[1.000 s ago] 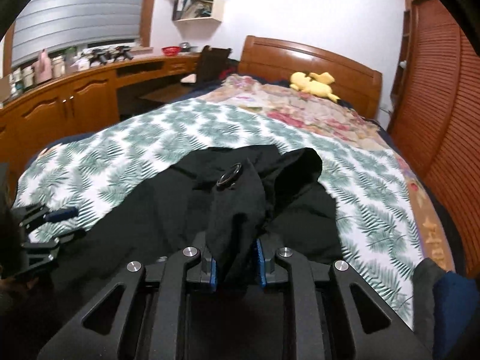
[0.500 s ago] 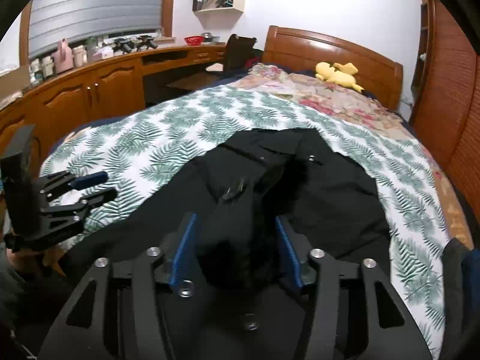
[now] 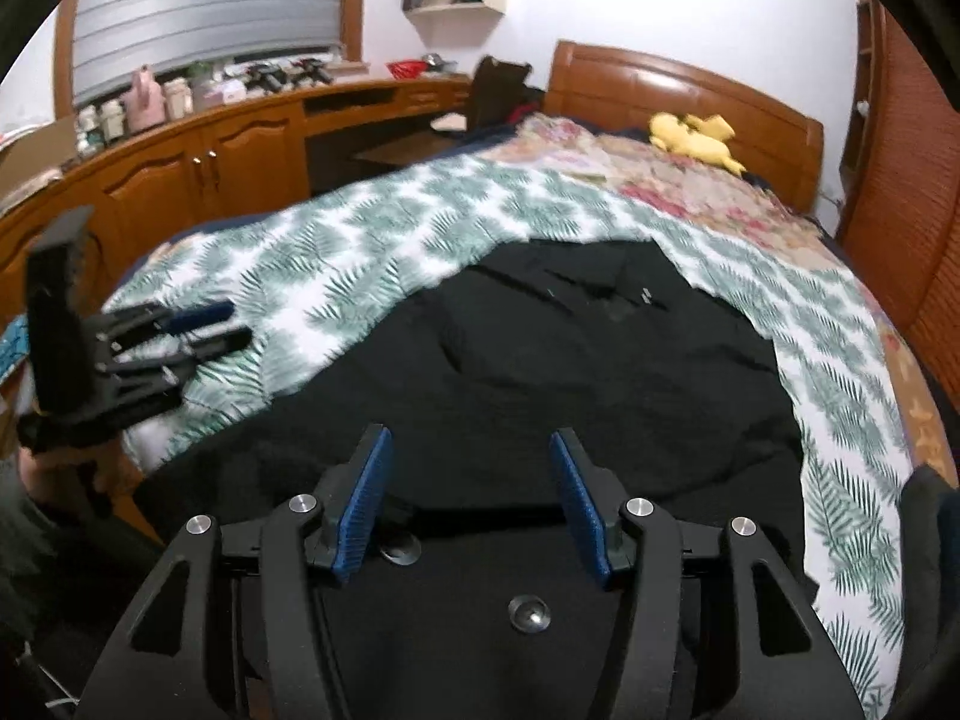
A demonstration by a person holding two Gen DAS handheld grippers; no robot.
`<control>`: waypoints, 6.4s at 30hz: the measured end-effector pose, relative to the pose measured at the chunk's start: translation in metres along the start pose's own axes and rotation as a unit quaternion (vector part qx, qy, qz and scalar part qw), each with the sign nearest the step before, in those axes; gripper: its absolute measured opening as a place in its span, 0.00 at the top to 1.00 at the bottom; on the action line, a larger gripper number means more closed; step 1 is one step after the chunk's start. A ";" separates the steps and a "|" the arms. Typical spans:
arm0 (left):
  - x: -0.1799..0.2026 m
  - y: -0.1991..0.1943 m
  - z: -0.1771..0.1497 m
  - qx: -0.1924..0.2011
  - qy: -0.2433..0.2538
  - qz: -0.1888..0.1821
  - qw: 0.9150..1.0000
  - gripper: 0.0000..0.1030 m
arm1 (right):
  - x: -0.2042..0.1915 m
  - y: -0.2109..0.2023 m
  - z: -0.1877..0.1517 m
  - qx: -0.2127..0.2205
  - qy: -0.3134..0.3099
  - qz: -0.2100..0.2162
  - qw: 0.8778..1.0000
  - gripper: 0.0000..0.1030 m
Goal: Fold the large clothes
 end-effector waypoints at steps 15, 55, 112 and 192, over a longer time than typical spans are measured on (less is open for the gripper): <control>0.035 0.009 -0.003 -0.021 0.014 -0.016 1.000 0.66 | 0.070 0.027 -0.057 -0.032 0.048 -0.036 0.998 0.46; 0.020 0.009 0.000 -0.019 0.009 0.002 1.000 0.66 | 0.050 -0.001 -0.092 -0.040 0.080 -0.014 0.996 0.46; -0.003 -0.005 -0.100 -0.176 -0.001 0.069 0.982 0.45 | 0.182 -0.082 -0.213 -0.063 0.164 -0.055 0.983 0.39; 0.009 -0.171 0.041 -0.020 -0.018 -0.017 0.999 1.00 | 0.121 -0.239 -0.077 0.095 0.125 0.004 0.988 1.00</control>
Point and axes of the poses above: each gripper's, at about its wrist camera, not at the fingertips, and y roughly the way its jaws point, x to its right, z to its top, the point moved 10 cm from there along y, roughly the way its jaws point, and after that the axes turned 6 degrees about z, right-handed, at the moved point
